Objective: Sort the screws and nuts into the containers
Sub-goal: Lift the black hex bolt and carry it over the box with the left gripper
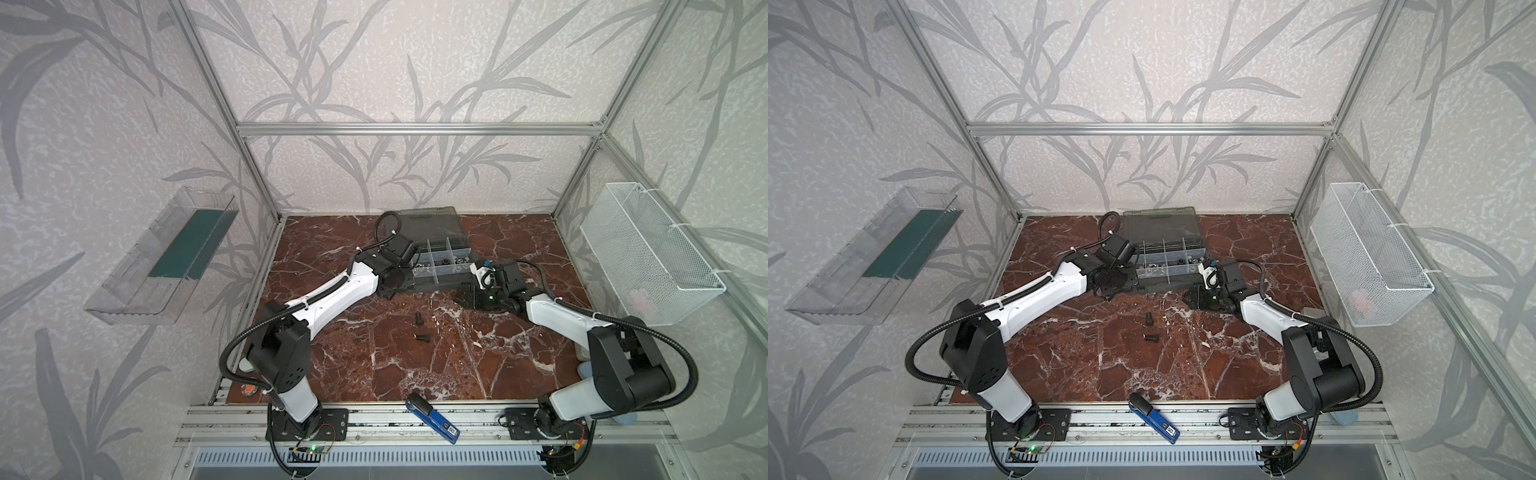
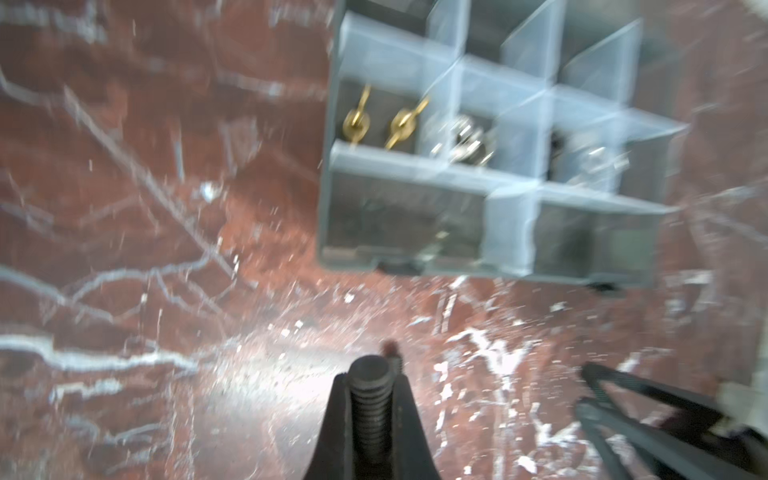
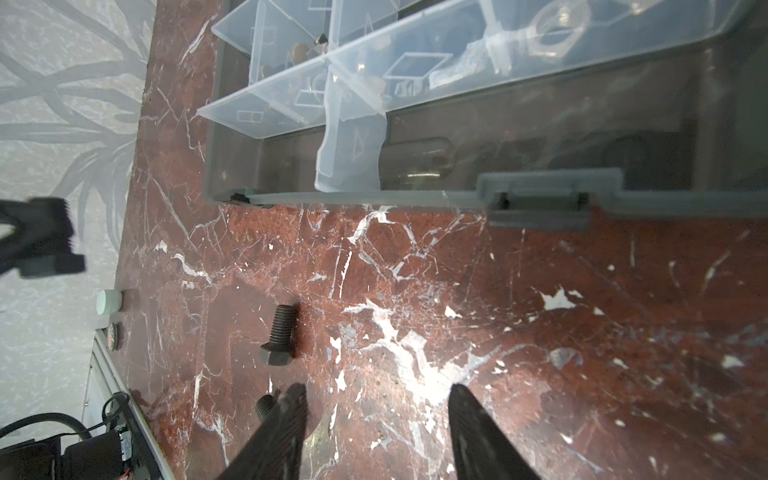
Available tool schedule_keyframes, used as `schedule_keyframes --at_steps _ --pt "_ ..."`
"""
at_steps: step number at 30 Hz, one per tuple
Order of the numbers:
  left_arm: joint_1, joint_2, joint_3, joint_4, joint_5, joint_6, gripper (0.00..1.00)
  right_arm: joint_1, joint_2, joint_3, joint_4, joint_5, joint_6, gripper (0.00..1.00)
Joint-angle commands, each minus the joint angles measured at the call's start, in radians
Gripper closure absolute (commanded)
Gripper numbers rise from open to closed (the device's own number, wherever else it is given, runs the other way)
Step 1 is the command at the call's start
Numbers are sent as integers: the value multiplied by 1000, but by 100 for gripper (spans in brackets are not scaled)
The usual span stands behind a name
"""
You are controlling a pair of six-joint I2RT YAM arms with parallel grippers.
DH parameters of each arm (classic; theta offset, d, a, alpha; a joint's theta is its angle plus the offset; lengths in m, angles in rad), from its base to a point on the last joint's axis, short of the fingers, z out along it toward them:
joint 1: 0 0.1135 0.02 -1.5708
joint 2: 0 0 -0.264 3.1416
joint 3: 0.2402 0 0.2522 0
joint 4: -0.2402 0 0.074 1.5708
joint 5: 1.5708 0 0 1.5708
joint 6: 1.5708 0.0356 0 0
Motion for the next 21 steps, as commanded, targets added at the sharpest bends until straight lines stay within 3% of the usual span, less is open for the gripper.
schedule_keyframes --at_steps 1,12,21 --pt "45 41 18 48 15 72 100 -4 7 38 -9 -14 19 44" --pt "79 232 118 170 91 122 100 -4 -24 24 -18 18 59 44" --pt "83 308 127 231 76 109 100 -3 -51 4 -38 38 58 44"
